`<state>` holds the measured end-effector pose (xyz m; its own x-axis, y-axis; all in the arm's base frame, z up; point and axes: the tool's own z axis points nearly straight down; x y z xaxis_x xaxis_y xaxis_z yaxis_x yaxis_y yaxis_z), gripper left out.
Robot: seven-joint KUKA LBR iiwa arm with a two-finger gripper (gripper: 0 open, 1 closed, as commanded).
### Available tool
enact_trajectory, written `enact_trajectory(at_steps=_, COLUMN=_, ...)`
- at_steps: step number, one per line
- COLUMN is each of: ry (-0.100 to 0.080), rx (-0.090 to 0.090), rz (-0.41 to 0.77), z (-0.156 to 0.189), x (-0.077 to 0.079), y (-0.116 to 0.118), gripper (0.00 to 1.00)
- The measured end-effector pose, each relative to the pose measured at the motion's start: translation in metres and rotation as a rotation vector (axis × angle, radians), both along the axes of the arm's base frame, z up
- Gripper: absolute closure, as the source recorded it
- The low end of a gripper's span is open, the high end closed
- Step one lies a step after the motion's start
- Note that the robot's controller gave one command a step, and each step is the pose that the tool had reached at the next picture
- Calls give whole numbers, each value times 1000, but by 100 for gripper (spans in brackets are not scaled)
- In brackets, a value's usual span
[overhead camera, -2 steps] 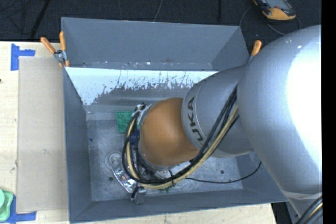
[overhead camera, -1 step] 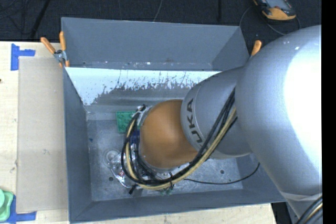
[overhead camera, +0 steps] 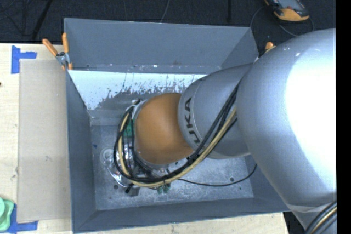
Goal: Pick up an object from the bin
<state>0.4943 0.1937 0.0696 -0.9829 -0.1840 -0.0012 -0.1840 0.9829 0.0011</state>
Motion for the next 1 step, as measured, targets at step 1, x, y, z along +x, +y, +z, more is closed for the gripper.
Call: enact_trajectory(at_steps=1, ry=-7, rx=0, rz=-3, z=148, x=9, y=-31, gripper=100)
